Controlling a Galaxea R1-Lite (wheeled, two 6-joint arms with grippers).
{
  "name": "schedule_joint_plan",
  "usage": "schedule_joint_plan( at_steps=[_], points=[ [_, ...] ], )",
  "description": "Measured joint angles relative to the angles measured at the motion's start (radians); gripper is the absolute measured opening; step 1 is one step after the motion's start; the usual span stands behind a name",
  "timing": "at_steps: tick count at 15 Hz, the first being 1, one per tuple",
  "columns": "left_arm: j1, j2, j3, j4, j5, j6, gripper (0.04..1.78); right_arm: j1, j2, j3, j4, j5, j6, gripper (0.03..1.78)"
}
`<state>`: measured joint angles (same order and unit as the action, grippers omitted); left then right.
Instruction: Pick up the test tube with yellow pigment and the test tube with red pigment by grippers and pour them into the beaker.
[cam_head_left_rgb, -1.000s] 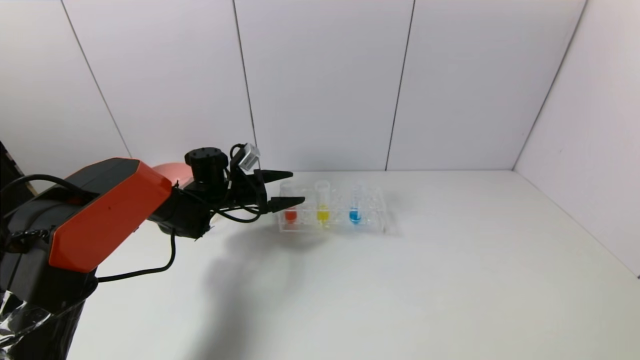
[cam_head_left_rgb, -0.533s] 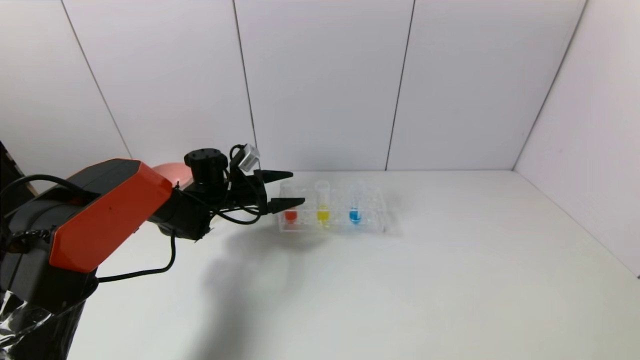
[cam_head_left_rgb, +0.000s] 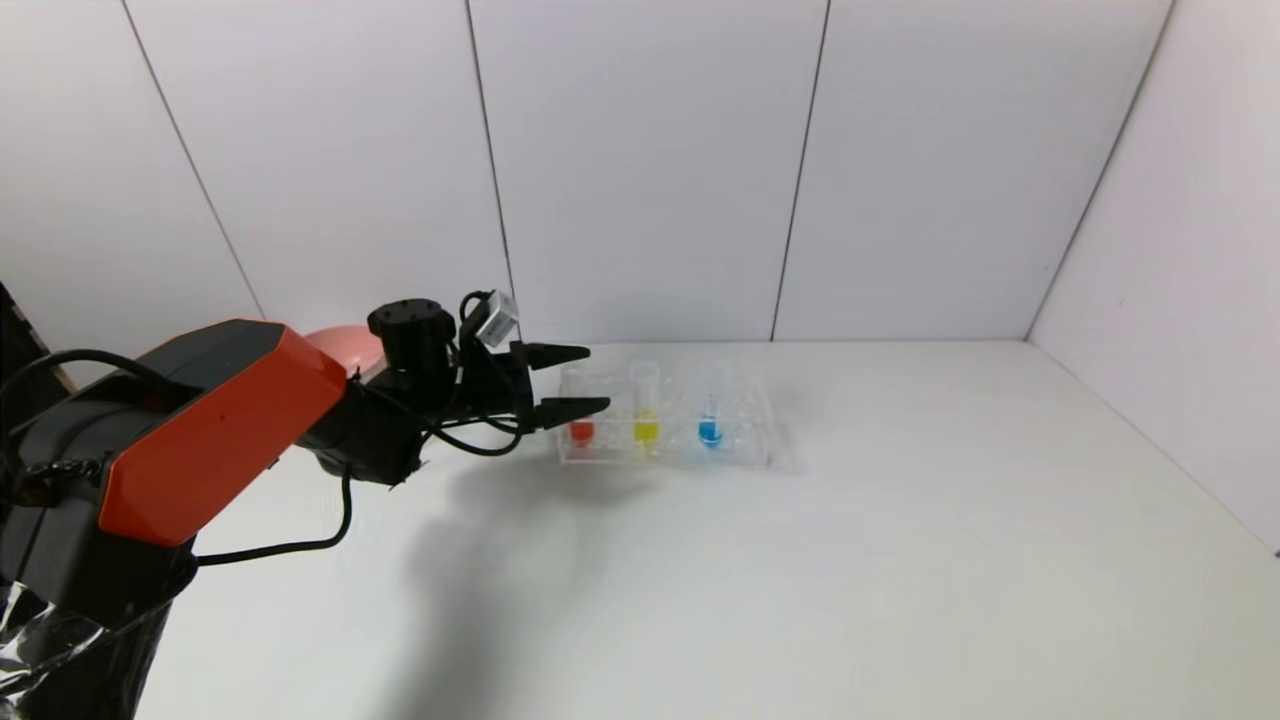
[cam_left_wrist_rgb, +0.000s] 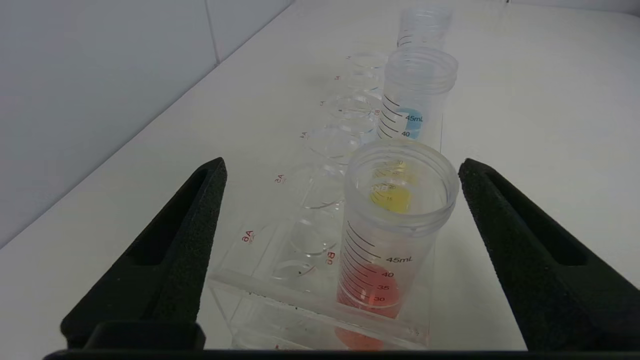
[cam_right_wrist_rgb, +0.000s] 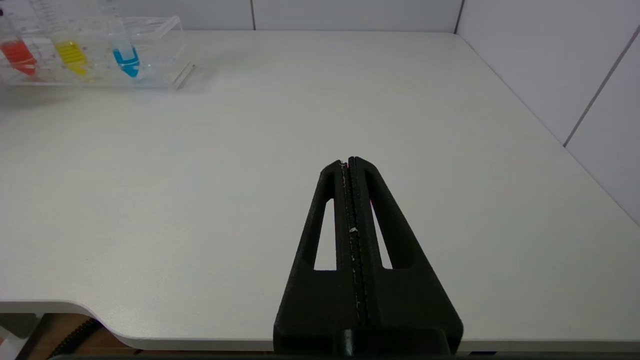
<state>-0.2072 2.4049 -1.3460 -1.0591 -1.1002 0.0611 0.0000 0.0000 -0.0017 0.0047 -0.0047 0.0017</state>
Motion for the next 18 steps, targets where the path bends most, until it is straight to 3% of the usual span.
schedule_joint_plan(
  at_steps=[3,6,7,18],
  points=[
    [-0.006,0.008,-0.002,0.0,0.0,0.0,1.21,0.0,0.0,0.0,0.0,0.0,0.0,0.11],
    [-0.008,0.011,-0.004,-0.002,-0.001,0.001,0.63,0.0,0.0,0.0,0.0,0.0,0.0,0.11],
    [-0.008,0.011,-0.005,-0.002,-0.001,0.001,0.51,0.0,0.0,0.0,0.0,0.0,0.0,0.11],
    [-0.008,-0.001,-0.004,-0.003,0.002,-0.027,0.47,0.0,0.0,0.0,0.0,0.0,0.0,0.11]
  ],
)
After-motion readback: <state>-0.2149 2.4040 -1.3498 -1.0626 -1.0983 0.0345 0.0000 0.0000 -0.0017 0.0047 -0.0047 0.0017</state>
